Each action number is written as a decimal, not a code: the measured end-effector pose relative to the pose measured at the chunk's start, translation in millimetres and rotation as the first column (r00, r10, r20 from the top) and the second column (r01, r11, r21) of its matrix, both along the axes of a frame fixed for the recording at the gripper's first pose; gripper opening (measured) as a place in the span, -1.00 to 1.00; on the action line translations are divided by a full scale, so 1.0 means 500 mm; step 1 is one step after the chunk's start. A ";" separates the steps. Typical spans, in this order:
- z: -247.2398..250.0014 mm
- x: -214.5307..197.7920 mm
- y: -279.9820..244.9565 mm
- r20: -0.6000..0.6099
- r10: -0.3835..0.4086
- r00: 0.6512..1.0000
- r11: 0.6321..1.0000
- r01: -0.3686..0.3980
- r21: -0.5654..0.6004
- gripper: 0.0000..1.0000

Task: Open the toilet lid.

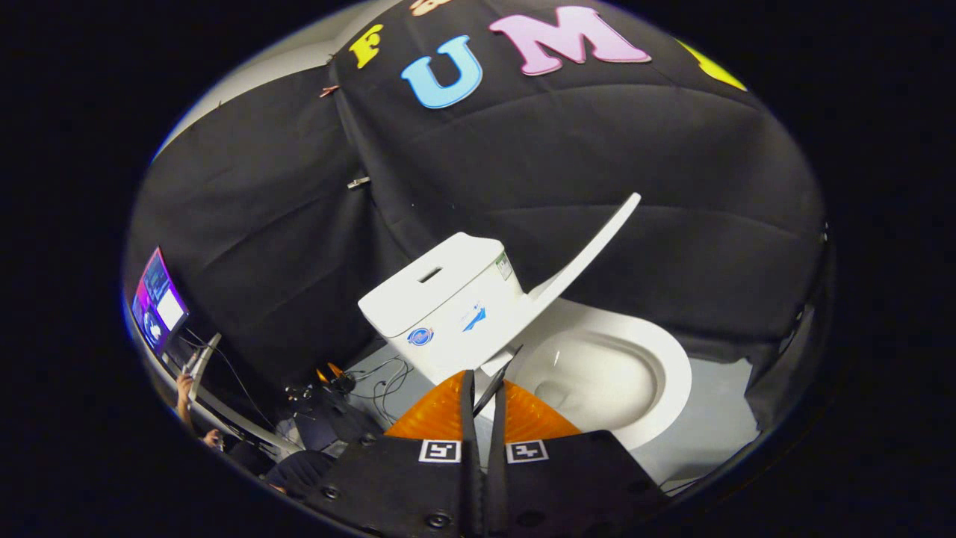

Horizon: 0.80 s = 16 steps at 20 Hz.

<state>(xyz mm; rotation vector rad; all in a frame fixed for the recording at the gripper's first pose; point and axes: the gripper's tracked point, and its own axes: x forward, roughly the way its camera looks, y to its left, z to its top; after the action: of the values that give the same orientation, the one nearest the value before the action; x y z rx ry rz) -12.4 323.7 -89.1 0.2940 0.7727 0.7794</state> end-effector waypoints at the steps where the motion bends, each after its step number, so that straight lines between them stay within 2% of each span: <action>1: 0.014 0.003 0.015 0.022 0.010 1.000 1.000 -0.009 -0.009 -0.85; 8: 0.110 0.035 0.134 0.129 0.065 0.990 0.998 -0.064 -0.013 -0.85; 16: 0.189 0.057 0.308 0.254 0.110 0.961 0.994 -0.103 -0.041 -0.84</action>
<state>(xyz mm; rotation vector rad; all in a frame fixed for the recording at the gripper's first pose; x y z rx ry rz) 16.4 477.8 5.4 0.1239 0.5573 0.8884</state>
